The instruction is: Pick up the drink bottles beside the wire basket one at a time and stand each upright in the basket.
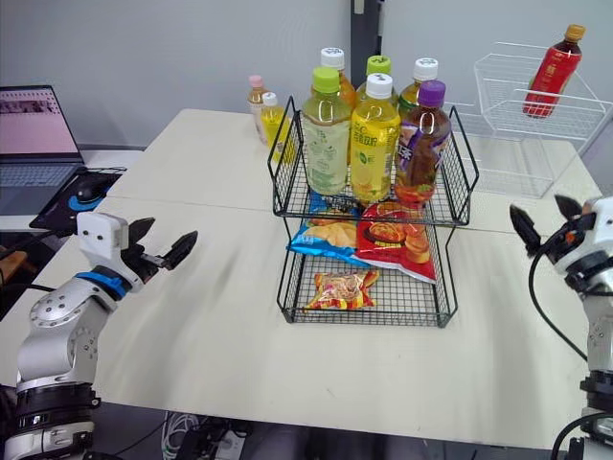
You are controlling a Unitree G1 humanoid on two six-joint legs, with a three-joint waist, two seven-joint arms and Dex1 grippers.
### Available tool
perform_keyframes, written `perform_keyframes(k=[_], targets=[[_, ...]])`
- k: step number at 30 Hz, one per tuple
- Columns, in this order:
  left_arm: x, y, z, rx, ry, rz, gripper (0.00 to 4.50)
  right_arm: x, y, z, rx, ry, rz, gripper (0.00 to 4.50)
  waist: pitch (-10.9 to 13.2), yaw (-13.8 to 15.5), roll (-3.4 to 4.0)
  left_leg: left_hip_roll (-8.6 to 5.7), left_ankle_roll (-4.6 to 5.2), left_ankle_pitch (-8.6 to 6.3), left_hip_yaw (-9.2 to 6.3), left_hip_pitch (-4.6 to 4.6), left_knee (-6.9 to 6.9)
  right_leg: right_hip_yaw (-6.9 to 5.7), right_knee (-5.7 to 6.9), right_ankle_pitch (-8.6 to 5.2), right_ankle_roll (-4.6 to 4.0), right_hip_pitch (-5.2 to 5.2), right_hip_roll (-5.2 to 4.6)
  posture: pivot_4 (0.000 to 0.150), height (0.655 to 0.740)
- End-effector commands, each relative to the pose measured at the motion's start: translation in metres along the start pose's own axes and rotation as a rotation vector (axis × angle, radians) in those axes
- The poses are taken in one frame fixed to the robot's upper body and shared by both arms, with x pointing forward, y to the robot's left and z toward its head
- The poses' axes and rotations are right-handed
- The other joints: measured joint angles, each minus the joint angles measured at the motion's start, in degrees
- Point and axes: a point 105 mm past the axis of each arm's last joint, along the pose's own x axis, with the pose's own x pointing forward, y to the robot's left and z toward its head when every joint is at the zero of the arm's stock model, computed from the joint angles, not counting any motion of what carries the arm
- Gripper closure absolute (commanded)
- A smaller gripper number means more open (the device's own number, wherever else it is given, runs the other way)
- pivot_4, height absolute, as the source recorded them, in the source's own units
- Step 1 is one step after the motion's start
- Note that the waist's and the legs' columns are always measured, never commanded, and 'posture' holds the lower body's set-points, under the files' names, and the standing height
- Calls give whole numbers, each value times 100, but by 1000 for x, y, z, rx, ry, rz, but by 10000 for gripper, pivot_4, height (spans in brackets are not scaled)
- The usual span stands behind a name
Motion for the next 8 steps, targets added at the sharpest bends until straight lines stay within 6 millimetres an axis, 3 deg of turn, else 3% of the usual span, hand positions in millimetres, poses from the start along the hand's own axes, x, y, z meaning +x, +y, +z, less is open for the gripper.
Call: perform_keyframes(k=[1,5,8], targets=[[-4,3,-1,37,3,40,343,-2,0,-16,-28,44,-30,0,1,-16,1,0,0,0,0,1,0,0,1,0,0,-1,0,1500,7400],[-7,3,-11,37,31,66,343,-6,8,-45,9,125,-38,0,1,-35,2,2,0,1,-1,5,-2,2,4,-1,1,0,1,1500,7400],[-8,2,-11,31,33,74,343,-6,15,-47,18,119,-22,0,1,-35,2,2,-1,1,-1,4,-1,2,4,0,1,0,1,1500,7400]])
